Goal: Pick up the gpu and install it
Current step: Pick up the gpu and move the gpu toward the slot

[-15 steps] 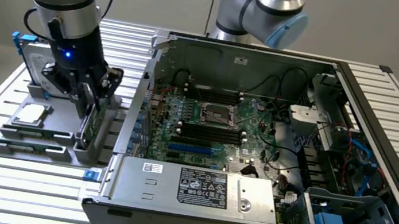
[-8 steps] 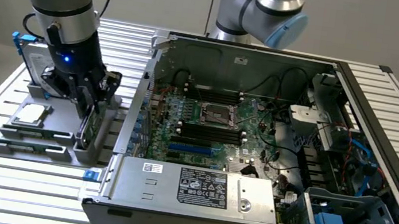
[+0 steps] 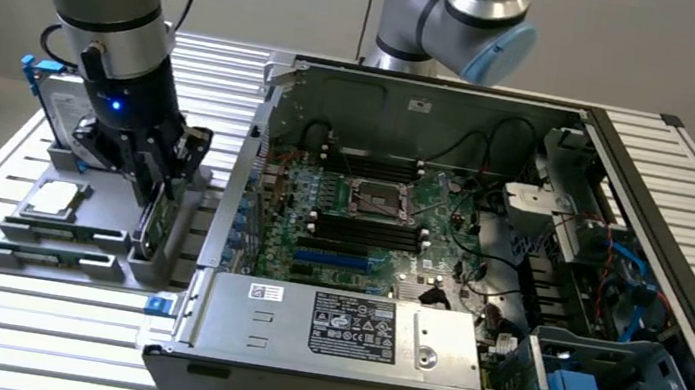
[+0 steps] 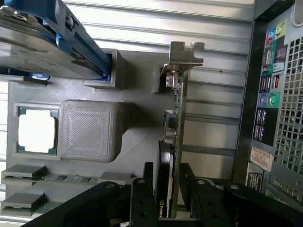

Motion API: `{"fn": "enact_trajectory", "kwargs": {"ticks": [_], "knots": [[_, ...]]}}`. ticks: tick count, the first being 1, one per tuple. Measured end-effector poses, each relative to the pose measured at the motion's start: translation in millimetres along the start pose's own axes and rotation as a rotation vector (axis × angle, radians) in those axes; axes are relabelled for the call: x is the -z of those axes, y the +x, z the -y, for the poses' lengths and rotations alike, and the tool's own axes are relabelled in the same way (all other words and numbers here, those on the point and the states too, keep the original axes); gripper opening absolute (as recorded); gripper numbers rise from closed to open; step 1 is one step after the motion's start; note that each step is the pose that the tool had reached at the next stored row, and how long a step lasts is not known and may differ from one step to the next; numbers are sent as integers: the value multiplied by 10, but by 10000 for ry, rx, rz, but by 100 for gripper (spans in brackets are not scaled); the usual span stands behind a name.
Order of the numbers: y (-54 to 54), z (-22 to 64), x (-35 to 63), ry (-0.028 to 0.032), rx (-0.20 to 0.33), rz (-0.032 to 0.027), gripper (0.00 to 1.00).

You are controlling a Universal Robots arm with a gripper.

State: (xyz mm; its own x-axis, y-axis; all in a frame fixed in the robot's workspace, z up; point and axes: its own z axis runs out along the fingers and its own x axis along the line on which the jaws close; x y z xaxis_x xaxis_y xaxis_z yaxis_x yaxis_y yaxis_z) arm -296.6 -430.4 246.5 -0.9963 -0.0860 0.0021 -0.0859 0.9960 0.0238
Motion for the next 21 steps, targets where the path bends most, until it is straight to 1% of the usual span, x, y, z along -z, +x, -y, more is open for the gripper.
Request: {"fn": "enact_trajectory", "kwargs": {"ticks": [7, 8, 10, 11, 21], "knots": [[0, 0, -12, 0, -111, 4, 36], [0, 0, -12, 0, -114, 4, 34], [0, 0, -12, 1, -119, 3, 34], [0, 0, -12, 1, -121, 4, 27], [0, 0, -13, 0, -131, 5, 26]]}}
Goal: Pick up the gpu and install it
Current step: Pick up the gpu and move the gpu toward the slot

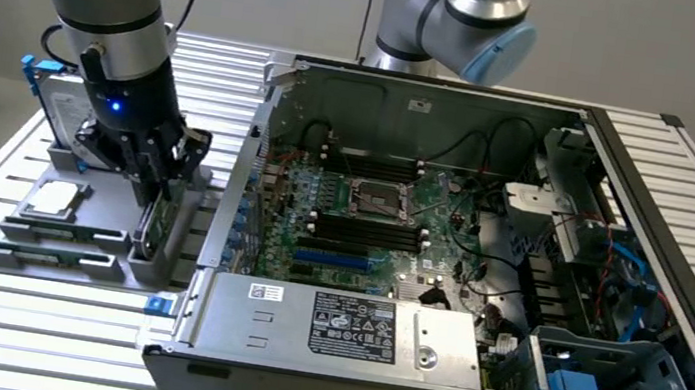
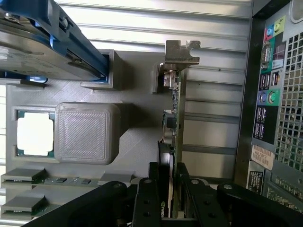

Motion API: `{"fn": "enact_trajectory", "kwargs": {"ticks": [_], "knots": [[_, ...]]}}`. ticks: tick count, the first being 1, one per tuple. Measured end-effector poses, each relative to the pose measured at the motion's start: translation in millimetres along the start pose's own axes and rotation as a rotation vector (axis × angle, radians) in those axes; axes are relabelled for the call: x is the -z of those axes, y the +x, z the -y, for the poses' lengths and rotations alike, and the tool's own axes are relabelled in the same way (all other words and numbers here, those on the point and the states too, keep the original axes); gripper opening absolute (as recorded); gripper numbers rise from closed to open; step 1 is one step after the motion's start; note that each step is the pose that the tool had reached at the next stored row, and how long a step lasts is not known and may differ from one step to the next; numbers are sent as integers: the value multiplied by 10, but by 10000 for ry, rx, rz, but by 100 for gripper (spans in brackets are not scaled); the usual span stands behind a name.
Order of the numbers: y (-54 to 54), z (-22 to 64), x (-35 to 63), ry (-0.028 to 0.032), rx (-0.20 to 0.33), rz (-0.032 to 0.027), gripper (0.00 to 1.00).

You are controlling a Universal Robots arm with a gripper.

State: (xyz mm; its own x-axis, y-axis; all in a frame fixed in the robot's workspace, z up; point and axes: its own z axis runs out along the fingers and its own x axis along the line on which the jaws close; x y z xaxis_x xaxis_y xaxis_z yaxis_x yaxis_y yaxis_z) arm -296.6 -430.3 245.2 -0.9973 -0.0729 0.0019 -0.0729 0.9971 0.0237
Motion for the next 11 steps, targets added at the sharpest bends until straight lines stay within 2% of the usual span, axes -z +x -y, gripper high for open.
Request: {"fn": "enact_trajectory", "kwargs": {"ticks": [5, 11], "knots": [[1, -2, 50, -11, 0, 0, 26], [1, -6, 232, -57, 0, 3, 26]]}}
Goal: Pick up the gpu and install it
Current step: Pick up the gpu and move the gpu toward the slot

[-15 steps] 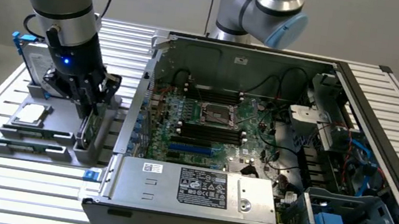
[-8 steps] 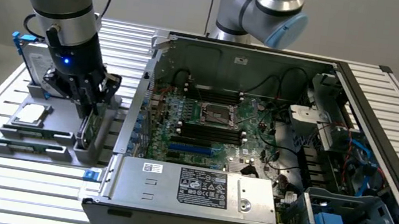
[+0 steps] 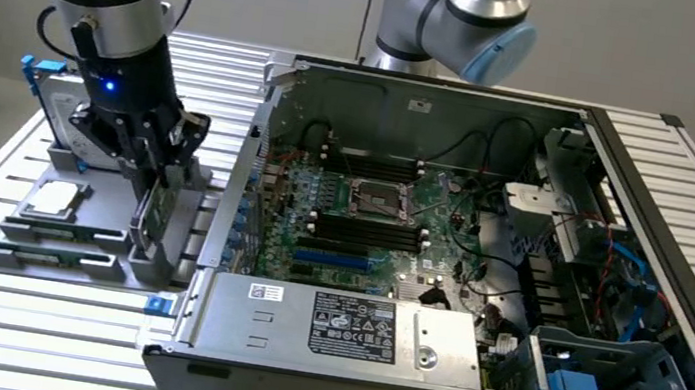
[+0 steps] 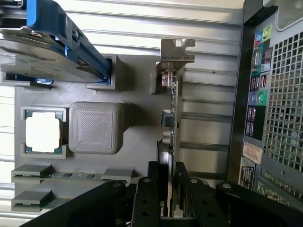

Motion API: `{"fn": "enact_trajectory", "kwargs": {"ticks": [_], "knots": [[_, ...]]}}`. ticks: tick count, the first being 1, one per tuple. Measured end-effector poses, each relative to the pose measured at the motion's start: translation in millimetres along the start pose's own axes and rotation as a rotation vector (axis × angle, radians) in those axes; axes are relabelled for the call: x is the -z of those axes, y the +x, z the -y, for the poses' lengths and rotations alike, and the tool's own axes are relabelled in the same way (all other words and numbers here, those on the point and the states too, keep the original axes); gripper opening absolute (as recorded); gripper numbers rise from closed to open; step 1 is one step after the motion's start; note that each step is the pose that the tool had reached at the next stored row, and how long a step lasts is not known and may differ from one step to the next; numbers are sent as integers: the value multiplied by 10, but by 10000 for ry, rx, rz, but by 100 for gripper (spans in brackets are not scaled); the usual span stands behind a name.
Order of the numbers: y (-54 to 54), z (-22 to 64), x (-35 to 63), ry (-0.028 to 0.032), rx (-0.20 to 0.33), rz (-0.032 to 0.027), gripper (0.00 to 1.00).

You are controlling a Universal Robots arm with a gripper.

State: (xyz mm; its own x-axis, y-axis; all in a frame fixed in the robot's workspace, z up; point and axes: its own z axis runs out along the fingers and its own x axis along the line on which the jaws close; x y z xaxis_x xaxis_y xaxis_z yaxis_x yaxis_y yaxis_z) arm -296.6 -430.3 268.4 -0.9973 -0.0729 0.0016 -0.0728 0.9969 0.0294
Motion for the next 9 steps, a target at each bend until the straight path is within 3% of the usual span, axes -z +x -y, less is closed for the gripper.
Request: {"fn": "enact_trajectory", "kwargs": {"ticks": [9], "knots": [[0, -9, 288, -53, 0, 5, 26]]}}
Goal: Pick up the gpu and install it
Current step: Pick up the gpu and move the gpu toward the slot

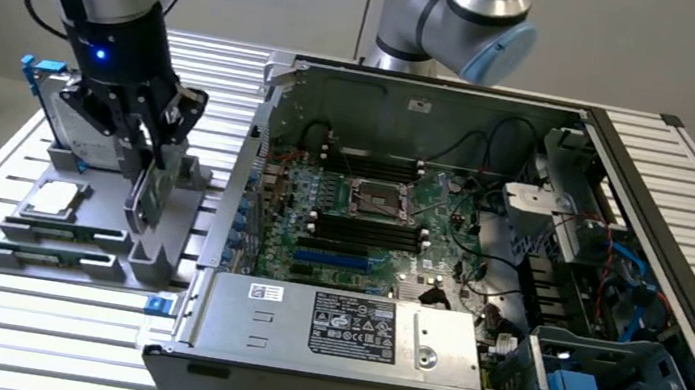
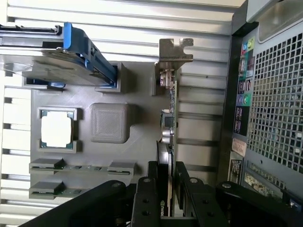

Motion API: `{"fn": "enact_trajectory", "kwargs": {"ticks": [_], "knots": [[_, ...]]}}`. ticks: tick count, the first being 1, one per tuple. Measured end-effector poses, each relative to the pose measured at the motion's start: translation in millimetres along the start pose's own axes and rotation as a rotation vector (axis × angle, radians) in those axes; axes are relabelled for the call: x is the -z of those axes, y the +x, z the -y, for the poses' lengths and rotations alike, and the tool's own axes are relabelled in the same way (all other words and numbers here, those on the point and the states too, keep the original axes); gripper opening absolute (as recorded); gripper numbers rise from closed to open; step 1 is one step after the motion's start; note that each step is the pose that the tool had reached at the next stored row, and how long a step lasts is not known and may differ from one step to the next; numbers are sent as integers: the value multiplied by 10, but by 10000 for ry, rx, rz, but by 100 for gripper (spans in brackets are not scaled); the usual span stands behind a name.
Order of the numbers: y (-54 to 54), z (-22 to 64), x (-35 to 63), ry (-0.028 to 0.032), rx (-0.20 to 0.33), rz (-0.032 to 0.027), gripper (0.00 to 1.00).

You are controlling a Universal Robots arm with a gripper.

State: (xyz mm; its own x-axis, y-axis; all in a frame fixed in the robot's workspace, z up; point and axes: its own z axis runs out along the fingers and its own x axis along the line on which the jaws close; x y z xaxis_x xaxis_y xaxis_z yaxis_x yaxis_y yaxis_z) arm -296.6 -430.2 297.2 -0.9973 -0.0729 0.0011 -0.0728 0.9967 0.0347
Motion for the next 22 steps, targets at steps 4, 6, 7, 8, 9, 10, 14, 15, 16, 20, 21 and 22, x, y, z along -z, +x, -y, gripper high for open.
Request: {"fn": "enact_trajectory", "kwargs": {"ticks": [4, 6, 7, 8, 9, 10, 14, 15, 16, 20, 21, 22], "knots": [[-3, -3, 109, -9, 0, 0, 26], [-9, -4, 155, -12, -2, 0, 26], [-12, -5, 174, -13, -4, 1, 26], [-18, -5, 195, -15, -5, 3, 26], [-24, -6, 212, -16, -6, 5, 26], [-32, -6, 232, -18, -6, 7, 26], [-53, -9, 302, -24, -7, 15, 26], [-60, -10, 319, -26, -7, 17, 26], [-68, -11, 336, -28, -7, 20, 26], [-104, -19, 388, -27, -11, 59, 26], [-114, -21, 398, -26, -10, 74, 26], [-123, -23, 409, -24, -12, 88, 26]]}}
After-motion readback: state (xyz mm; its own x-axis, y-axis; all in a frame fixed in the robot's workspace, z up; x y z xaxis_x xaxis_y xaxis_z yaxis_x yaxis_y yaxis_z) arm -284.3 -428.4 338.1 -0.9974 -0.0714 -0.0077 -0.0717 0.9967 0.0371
